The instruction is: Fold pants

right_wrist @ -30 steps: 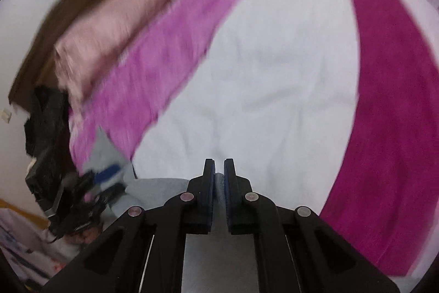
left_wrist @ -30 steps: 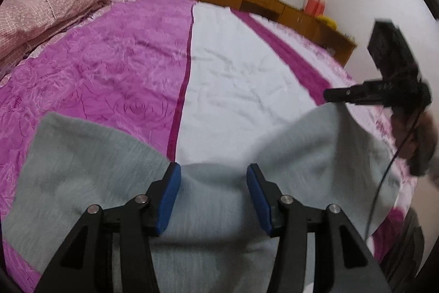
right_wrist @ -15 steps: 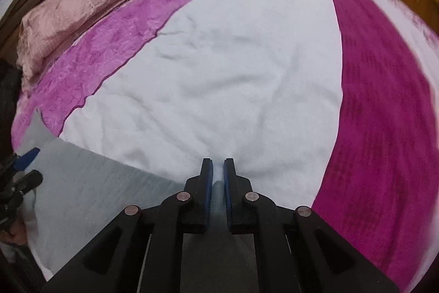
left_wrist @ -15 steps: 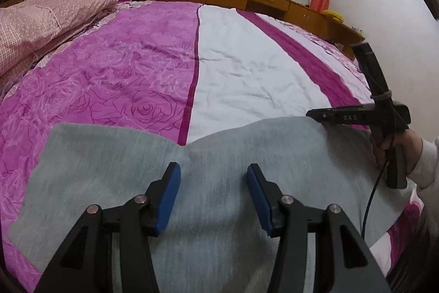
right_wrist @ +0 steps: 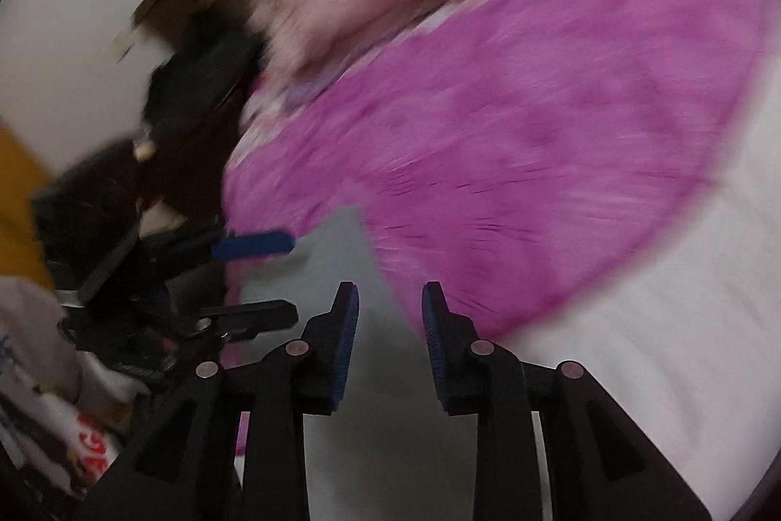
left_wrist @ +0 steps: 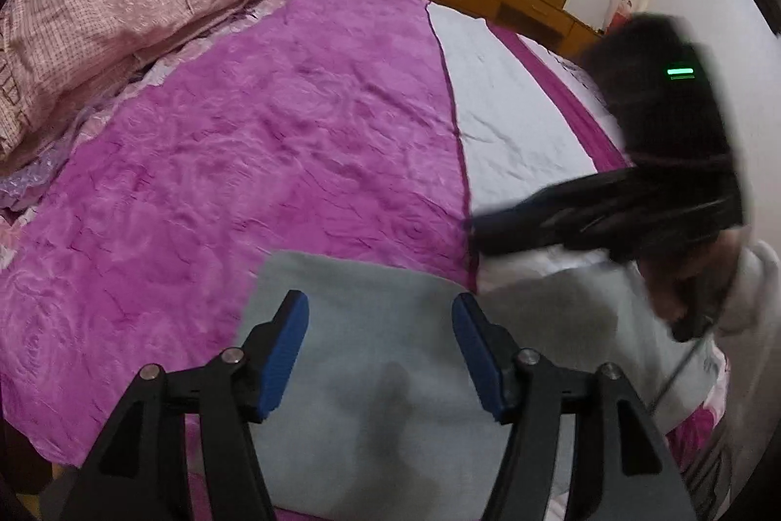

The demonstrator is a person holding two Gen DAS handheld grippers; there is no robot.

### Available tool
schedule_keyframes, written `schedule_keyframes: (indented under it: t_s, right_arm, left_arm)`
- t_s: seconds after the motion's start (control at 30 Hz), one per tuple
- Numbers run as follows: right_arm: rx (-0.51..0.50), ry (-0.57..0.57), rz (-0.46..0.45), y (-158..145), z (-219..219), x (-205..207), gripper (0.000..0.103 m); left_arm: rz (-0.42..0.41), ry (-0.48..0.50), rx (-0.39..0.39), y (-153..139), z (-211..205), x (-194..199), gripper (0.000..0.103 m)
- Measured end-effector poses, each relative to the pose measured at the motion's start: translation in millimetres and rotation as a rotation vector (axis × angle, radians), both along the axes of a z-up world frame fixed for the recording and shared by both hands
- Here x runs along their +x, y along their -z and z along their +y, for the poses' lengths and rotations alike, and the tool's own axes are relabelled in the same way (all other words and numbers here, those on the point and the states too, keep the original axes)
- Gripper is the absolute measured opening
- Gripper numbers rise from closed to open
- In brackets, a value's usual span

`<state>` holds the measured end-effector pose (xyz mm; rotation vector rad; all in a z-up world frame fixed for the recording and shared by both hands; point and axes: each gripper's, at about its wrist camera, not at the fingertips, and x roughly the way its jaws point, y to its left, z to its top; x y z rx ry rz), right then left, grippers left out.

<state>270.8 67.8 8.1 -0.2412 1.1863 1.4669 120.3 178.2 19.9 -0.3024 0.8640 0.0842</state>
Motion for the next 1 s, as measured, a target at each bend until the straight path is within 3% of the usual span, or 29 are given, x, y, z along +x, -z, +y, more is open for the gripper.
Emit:
schedule_keyframes:
  t_s: [0.1,0.17,0.2,0.23,0.27,0.3,0.33,0.47,0.53,0.57,0.7,0.8,0.83,0.93,1.0]
  right_arm:
    - [-0.187,-0.111,0.118,56.9,39.4,-1.7,0.020]
    - [-0.159,-0.095,0.244,71.2,39.1,6.5,0.017]
    - [-0.157,-0.088,0.263,71.5,37.5,10.1,0.013]
    - [-0.145,-0.075,0.248,66.8,35.8,12.4,0.003]
    - [-0.126,-0.071,0.217,61.1,32.8,9.8,0.000]
    - [-0.110,-0.066,0.163,53.5,31.6,5.4,0.000]
    - [-0.095,-0.060,0.041,39.0,33.3,-4.6,0.000]
    - [-0.033,-0.131,-0.523,0.1,44.7,-65.2,0.000]
    - [-0.041,-0.152,-0.668,9.9,58.2,-74.7,0.000]
    - [-0.048,-0.151,-0.694,17.5,62.4,-76.6,0.000]
    - [-0.069,-0.070,-0.682,30.4,69.0,-59.4,0.000]
    - [-0.034,0.069,-0.635,7.2,47.0,-44.5,0.000]
    - [-0.011,0.140,-0.608,-8.4,26.4,-37.6,0.004]
    - [0.008,0.289,-0.533,-37.2,-31.7,-29.6,0.030]
    - [-0.021,0.367,-0.497,-46.9,-72.4,-38.5,0.031]
  left_arm:
    - [0.022,-0.001,-0.031,12.6,11.6,0.6,0.065]
    - [0.046,-0.014,-0.097,23.8,23.2,1.8,0.065]
    - [0.052,-0.020,-0.123,26.9,26.1,2.3,0.065]
    - [0.056,-0.028,-0.163,31.9,31.1,2.4,0.065]
    - [0.054,-0.034,-0.176,33.6,33.6,2.0,0.065]
    - [0.051,-0.036,-0.180,33.8,34.6,1.2,0.065]
    - [0.046,-0.036,-0.177,33.4,34.9,0.4,0.065]
    - [0.044,-0.034,-0.143,33.3,31.0,-0.1,0.065]
    - [0.051,-0.037,-0.121,34.5,28.1,1.0,0.065]
    - [0.051,-0.038,-0.109,35.0,26.7,0.9,0.065]
    - [0.057,-0.039,-0.050,35.8,19.8,3.0,0.065]
    - [0.059,-0.041,-0.036,35.9,19.1,3.7,0.065]
    - [0.061,-0.047,-0.030,34.5,19.9,2.3,0.065]
    - [0.086,-0.082,-0.006,25.9,30.4,-7.1,0.065]
    - [0.106,-0.137,-0.003,17.2,48.2,-17.7,0.065]
